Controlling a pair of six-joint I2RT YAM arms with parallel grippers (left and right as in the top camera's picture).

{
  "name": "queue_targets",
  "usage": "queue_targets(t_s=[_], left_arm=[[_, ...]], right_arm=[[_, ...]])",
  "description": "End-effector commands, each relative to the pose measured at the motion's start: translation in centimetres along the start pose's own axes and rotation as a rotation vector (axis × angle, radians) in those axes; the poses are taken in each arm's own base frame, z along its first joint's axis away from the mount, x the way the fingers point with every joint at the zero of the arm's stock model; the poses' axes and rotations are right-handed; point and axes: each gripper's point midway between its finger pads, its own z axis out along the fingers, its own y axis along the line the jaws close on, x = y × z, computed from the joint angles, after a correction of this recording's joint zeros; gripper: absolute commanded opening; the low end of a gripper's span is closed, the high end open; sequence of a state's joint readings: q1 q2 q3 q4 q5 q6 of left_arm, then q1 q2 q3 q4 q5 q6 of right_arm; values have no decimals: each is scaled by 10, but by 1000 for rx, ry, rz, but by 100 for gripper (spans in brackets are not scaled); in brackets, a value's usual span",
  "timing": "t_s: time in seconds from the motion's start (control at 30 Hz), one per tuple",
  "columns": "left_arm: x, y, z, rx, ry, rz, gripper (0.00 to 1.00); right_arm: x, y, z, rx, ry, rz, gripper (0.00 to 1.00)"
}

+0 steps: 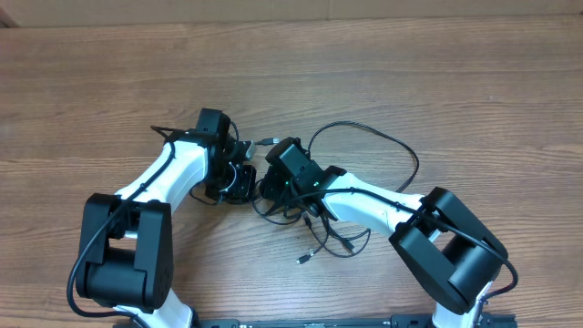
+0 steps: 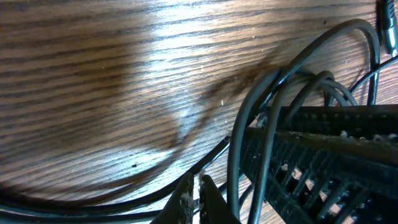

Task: Untangle cables

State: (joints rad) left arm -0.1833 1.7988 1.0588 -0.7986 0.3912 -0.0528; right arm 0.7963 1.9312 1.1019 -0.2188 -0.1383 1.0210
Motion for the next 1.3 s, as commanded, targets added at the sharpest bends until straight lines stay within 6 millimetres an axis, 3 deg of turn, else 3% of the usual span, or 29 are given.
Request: queue_targets(t_s=[0.0,0.53,0.77,1.03,1.27], left_arm=[[4,-6,2,28,9,1,7],[0,-7,2,29,-6,4,7],[0,-8,2,34,-5,4,7],[1,-28,0,153,1,10,8],[2,-28,0,153,5,15,8]], right_arm=[[3,-4,4,8,12,1,27],[25,7,2,-56,137,2,24],[25,7,2,-56,138,2,24],[24,7,2,-53,131,2,24],[19,4,3,-38,101,2,23]])
